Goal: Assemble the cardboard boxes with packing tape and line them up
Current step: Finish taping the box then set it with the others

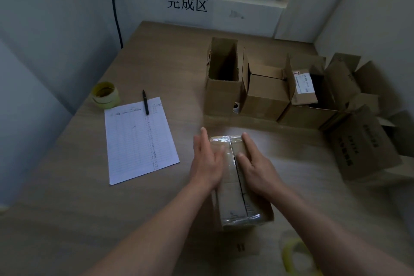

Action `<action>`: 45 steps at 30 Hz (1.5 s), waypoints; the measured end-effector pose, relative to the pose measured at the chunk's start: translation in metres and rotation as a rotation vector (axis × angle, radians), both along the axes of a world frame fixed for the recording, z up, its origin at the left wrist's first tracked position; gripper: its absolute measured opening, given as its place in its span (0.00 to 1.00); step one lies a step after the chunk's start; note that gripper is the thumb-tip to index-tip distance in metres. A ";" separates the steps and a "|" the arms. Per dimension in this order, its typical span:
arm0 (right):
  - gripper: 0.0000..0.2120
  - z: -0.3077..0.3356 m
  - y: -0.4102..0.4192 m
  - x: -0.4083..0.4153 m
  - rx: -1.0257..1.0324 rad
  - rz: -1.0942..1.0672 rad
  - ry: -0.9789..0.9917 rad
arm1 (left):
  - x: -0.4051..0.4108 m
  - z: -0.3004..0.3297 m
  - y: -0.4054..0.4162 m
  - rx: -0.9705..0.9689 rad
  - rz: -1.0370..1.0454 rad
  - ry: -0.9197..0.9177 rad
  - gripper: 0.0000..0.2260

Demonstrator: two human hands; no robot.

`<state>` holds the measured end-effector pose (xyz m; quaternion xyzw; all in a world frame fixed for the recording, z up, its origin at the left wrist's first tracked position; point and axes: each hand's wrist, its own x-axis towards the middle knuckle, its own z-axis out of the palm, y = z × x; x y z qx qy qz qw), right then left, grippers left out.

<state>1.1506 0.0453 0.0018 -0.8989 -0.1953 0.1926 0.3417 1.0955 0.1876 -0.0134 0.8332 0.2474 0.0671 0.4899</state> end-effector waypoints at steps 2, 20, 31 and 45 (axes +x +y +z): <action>0.28 -0.002 0.000 0.002 0.020 -0.048 0.064 | -0.030 0.007 -0.026 0.063 -0.021 -0.050 0.37; 0.34 -0.001 -0.035 -0.034 0.091 -0.039 0.069 | -0.101 -0.006 -0.073 0.416 -0.227 0.170 0.44; 0.29 0.005 0.023 0.014 -0.398 0.366 -0.432 | -0.092 -0.002 -0.075 0.369 -0.173 0.204 0.45; 0.27 0.012 -0.027 -0.036 0.209 -0.594 0.642 | -0.073 0.019 -0.047 -0.262 0.022 0.108 0.41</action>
